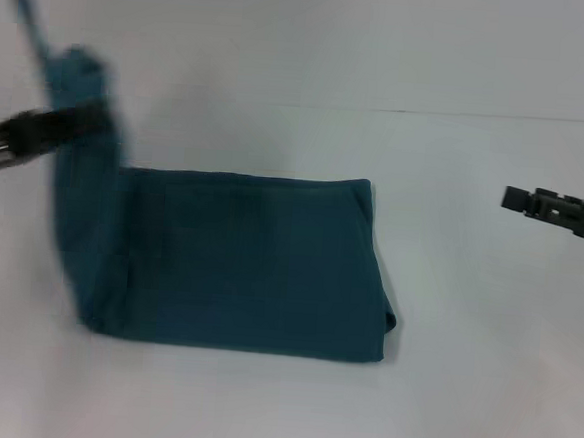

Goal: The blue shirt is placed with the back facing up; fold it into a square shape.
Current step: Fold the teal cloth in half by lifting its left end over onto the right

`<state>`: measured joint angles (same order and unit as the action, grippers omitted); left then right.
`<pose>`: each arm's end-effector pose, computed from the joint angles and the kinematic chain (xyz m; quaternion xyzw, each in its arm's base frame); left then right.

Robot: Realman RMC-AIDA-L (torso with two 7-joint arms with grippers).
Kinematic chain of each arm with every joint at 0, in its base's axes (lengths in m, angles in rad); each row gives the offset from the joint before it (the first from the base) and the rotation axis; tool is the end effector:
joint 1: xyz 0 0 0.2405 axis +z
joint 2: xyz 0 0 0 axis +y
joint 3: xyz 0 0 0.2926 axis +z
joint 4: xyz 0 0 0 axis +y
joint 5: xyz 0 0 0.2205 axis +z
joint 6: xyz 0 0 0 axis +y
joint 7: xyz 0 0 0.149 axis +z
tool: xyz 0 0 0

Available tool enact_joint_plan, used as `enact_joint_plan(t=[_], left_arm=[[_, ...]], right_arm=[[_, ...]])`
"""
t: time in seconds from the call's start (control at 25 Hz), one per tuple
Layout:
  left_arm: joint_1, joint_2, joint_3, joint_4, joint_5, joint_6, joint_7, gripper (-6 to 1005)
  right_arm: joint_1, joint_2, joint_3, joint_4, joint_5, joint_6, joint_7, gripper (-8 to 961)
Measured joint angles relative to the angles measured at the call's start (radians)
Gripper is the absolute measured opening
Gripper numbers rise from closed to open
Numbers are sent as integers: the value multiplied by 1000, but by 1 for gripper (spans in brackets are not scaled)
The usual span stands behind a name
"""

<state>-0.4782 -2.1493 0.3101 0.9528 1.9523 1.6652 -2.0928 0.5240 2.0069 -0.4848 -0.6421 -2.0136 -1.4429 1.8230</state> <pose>-0.3030 0.3516 0.0640 -0.7552 -0.4813 -0.4097 0.1737 0.3364 0.3808 0.0378 -0.8170 0.4505 0.2941 0.2076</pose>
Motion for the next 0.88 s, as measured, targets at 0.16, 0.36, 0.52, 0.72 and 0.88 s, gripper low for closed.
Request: enact_joint_plan(t=[0.16, 0.36, 0.52, 0.72, 0.88], left_arm=[[-79, -21, 133, -193, -102, -55, 85, 152], [-188, -21, 181, -633, -170, -241, 338, 168], [-235, -27, 163, -904, -226, -363, 567, 181], [-232, -27, 88, -1093, -233, -360, 799, 196], [-229, -27, 96, -1101, -204, -288, 812, 247]], right_arm=[[-27, -23, -1, -3, -3, -32, -17, 916], [-55, -56, 0, -5, -4, -63, -34, 916], [-63, -75, -4, -5, -9, -60, -46, 916], [-64, -78, -4, -4, -16, -56, -63, 917], [-55, -75, -5, 1, -25, -54, -66, 917]])
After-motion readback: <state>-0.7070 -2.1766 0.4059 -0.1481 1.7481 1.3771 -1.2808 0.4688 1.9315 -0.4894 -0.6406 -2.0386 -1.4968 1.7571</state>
